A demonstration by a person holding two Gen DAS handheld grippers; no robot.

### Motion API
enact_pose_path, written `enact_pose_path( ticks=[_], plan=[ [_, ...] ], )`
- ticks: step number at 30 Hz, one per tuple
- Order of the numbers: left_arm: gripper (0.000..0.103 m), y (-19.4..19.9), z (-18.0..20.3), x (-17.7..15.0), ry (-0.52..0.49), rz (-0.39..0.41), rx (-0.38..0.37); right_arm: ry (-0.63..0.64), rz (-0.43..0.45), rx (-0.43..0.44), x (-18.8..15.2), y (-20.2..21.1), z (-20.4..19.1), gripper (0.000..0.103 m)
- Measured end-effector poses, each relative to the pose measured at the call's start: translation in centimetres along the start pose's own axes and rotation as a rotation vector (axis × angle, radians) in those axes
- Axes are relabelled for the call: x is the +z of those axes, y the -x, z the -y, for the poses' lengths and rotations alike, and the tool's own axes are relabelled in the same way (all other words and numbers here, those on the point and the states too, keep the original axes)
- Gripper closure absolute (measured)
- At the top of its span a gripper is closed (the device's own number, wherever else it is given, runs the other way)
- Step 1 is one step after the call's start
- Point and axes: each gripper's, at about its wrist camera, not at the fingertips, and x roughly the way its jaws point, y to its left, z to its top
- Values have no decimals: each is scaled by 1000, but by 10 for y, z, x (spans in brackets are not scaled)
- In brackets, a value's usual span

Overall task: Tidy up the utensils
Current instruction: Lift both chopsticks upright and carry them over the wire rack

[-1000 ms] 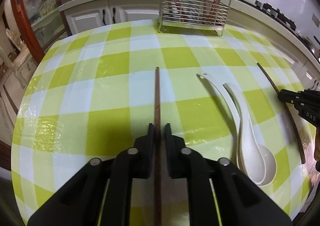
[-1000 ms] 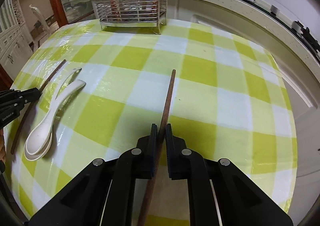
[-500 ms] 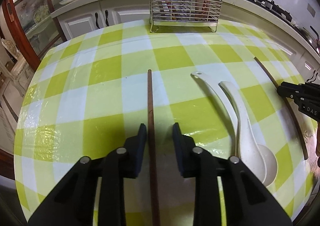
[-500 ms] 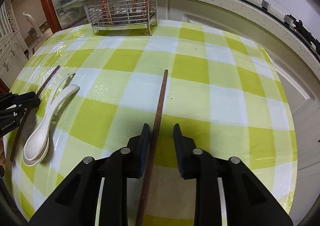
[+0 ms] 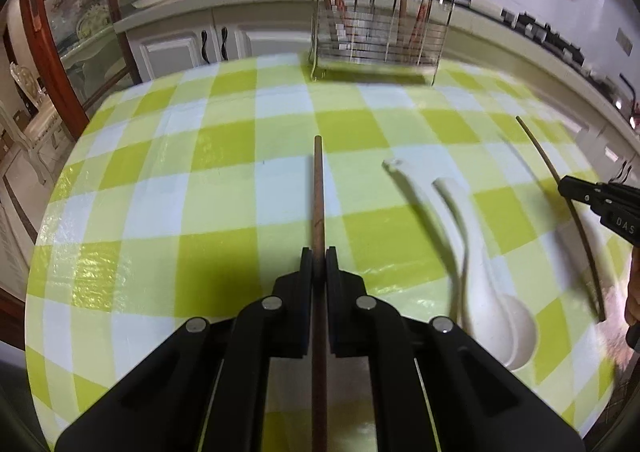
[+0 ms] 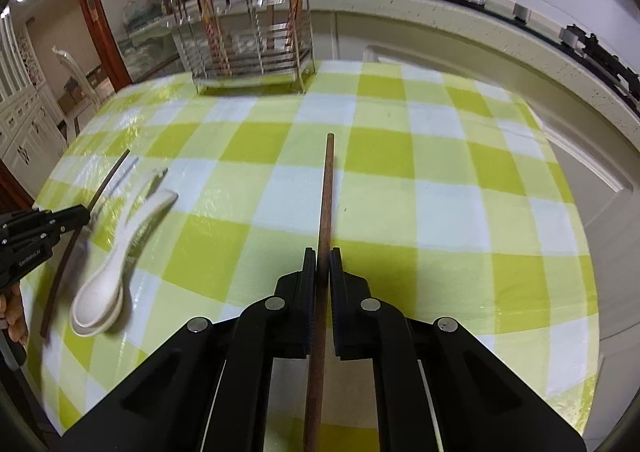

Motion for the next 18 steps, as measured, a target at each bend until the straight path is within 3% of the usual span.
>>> enact_pose_path(
  ticks=[11,18],
  plan=[
    [96,56,10,16,35,215,-8,-21,139,-25,15,47,-1,96],
    [96,79,12,19,55,293,-2,-31,230,-51,20,73,0,96]
  ],
)
